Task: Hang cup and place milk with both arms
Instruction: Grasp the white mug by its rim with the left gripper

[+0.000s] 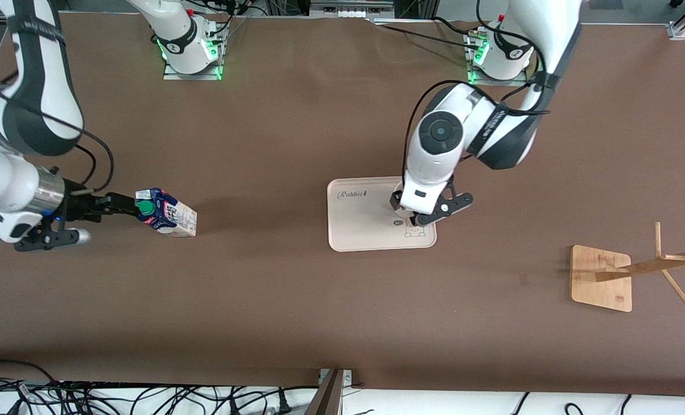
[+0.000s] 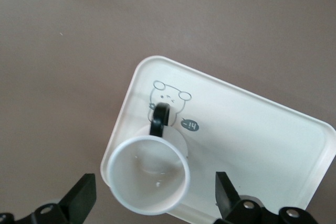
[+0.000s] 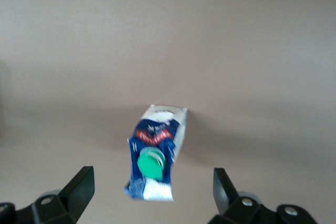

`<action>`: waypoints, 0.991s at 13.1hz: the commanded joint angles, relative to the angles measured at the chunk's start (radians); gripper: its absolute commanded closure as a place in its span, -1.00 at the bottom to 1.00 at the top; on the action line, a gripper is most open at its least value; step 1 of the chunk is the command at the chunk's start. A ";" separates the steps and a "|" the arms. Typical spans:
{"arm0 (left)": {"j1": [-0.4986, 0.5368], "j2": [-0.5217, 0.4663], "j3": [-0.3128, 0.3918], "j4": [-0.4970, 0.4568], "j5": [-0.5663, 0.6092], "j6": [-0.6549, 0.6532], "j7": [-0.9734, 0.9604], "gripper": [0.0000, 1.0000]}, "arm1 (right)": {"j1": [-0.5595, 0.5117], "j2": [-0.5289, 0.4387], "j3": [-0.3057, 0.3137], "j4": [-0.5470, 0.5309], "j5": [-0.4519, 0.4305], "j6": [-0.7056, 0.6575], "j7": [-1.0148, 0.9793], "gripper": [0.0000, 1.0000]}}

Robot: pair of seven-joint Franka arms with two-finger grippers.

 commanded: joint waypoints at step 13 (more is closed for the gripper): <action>-0.037 0.124 0.000 -0.045 0.131 0.136 -0.043 0.97 | -0.003 -0.260 -0.001 -0.014 -0.096 -0.223 0.045 -1.00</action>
